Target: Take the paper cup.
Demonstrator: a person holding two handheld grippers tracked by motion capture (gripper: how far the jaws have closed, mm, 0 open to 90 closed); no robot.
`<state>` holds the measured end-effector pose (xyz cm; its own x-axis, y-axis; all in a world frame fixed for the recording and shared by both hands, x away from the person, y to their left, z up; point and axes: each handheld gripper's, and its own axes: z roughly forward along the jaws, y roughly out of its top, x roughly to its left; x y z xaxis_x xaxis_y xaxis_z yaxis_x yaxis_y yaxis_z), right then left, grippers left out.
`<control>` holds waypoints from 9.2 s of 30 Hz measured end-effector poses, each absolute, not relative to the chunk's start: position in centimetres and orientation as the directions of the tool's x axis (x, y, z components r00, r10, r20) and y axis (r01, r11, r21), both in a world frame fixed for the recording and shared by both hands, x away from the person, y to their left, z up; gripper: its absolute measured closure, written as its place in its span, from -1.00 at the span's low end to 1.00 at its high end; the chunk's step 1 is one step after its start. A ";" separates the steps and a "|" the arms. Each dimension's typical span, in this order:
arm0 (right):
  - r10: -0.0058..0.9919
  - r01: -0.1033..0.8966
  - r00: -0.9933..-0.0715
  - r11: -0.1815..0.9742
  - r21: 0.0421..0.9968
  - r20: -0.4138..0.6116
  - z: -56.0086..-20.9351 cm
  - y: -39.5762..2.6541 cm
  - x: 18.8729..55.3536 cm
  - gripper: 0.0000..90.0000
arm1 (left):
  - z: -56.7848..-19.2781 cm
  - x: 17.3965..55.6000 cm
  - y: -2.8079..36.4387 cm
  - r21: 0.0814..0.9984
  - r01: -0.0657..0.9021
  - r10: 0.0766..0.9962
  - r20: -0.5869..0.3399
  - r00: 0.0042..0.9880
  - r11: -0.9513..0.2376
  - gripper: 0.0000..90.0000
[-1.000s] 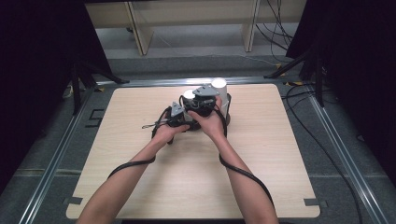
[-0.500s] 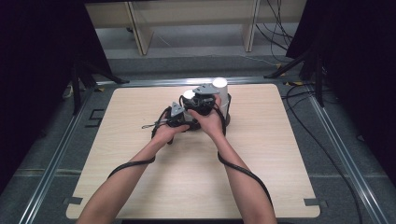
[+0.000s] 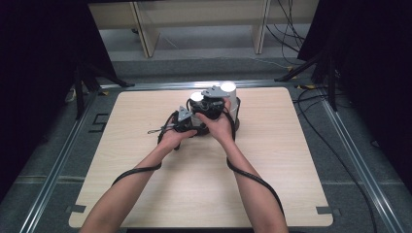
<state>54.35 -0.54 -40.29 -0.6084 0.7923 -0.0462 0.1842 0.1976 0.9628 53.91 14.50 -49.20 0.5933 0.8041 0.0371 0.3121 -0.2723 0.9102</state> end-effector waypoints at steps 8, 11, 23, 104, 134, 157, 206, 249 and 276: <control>0.792 0.147 -0.607 0.192 0.970 -0.064 -39.3 -0.7 54.0 -0.22 | -49.2 53.9 14.5 0.909 0.307 0.802 0.046 0.595 -0.281 -0.59; 0.797 0.163 -0.603 0.168 0.972 -0.037 -39.2 -0.6 53.8 -0.22 | -49.3 54.0 14.4 0.912 0.308 0.804 0.040 0.594 -0.273 -0.59; 0.795 0.129 -0.604 0.160 0.979 -0.051 -37.9 -0.7 53.4 -0.21 | -49.2 54.0 14.4 0.908 0.321 0.808 0.032 0.589 -0.270 -0.59; 0.787 0.039 -0.615 0.086 0.995 -0.044 -34.5 -2.3 49.1 -0.21 | -46.6 49.5 17.0 0.917 0.239 0.764 0.098 0.638 -0.318 -0.79; 0.747 0.067 -0.664 0.085 0.994 -0.019 -36.0 -3.2 45.4 -0.21 | -45.1 44.1 18.3 0.944 0.150 0.713 0.113 0.692 -0.295 -1.00; 0.717 0.124 -0.697 0.081 0.989 0.029 -38.7 -4.1 43.5 -0.21 | -45.0 41.7 17.6 0.943 0.121 0.676 0.129 0.726 -0.309 -1.00; 0.643 0.498 -0.547 -0.265 0.826 0.536 -45.5 -11.3 43.0 -0.21 | -46.2 39.0 16.9 0.940 0.131 0.625 0.102 0.774 -0.315 -1.00; 0.522 0.608 -0.502 -0.353 0.711 0.689 -46.7 -11.5 43.7 -0.21 | -45.7 39.4 16.1 0.945 0.125 0.610 0.091 0.787 -0.302 -1.00; 0.489 0.610 -0.511 -0.373 0.699 0.707 -46.7 -11.4 43.7 -0.21 | -45.6 41.1 13.6 0.926 0.149 0.561 0.077 0.824 -0.346 -1.00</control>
<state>43.74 -11.39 -46.66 -0.5107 0.4891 0.7071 0.6104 -0.3728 0.6988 41.10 13.64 -45.59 0.8239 0.5614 0.0773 0.1491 -0.3463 0.9262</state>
